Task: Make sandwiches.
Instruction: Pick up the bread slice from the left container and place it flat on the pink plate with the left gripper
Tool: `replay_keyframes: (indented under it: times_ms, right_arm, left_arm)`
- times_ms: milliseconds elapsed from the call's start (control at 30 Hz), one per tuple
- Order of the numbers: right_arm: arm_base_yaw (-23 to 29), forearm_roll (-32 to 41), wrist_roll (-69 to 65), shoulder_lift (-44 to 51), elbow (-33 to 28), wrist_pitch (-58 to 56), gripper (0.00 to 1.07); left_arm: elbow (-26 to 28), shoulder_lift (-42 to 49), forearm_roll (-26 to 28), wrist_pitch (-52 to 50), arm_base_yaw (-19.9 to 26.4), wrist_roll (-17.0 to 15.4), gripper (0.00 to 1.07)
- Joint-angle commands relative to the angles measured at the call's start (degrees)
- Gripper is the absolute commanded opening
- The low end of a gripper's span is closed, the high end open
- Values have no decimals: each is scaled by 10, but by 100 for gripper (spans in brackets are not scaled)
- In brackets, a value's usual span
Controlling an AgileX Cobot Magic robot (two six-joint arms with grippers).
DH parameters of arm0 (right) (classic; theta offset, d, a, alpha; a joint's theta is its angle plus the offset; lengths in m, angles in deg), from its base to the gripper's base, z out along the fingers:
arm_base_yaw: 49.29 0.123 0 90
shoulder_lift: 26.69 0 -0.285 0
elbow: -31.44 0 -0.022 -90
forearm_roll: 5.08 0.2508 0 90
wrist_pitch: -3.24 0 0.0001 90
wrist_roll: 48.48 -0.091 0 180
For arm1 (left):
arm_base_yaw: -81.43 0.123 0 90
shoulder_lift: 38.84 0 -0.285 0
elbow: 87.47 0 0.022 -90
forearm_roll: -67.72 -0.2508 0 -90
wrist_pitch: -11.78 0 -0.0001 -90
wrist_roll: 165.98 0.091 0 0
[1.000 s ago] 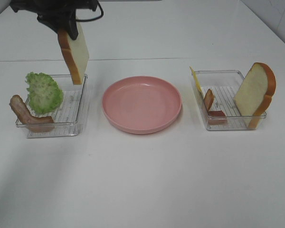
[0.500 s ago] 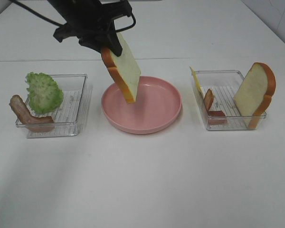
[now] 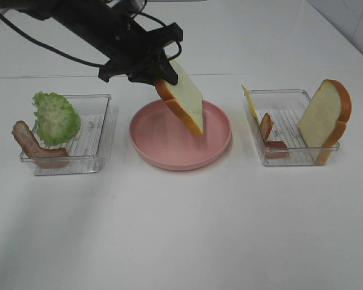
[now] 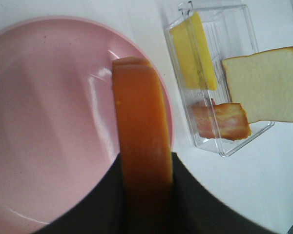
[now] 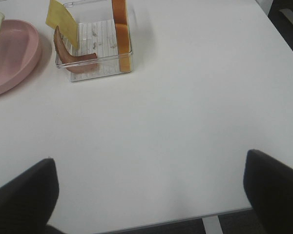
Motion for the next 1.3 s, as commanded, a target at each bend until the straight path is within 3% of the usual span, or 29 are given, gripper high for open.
replay_keyframes:
  times_ms: [33,367,500,667,700,833,867,900,933,967,1000,1033,1067,1100,1233,1300]
  right_arm:
    - [-2,-1,-4,17,-2,2,99]
    - [-2,-1,-4,17,-2,2,99]
    - [-2,-1,-4,17,-2,2,99]
    - [-2,-1,-4,17,-2,2,99]
    - [-2,-1,-4,17,-2,2,99]
    - [-2,-1,-4,17,-2,2,99]
    - [-2,-1,-4,17,-2,2,99]
    - [-2,-1,-4,17,-2,2,99]
    - [-2,-1,-4,17,-2,2,99]
    - [-2,-1,-4,17,-2,2,99]
    - [-2,-1,-4,17,-2,2,99]
    - [-2,-1,-4,17,-2,2,99]
    - [-2,-1,-4,17,-2,2,99]
    - [-2,-1,-4,17,-2,2,99]
    - [-2,-1,-4,17,-2,2,99]
    - [-2,-1,-4,17,-2,2,99]
  left_arm:
    - [-4,-15,20,-13,-10,11,0]
    - [5,-54,34,-36,-13,29,0]
    - [43,-84,34,-11,-13,29,0]
    - [52,-93,34,3,-13,26,3]
    - [52,-95,33,4,-13,26,11]
    - [52,-95,30,6,-13,26,20]
    - [52,-95,29,10,-13,26,31]
    - [52,-95,29,10,-13,26,31]
    - [52,-95,23,14,-13,24,47]
    - [52,-95,21,15,-13,24,54]
    - [52,-95,21,15,-13,24,54]
    - [52,-95,14,17,-13,22,68]
    - [52,-95,14,17,-13,22,68]
    - [52,-93,5,22,-13,22,76]
    - [52,-87,-18,34,-12,14,77]
    - [54,-70,-77,53,-11,-24,77]
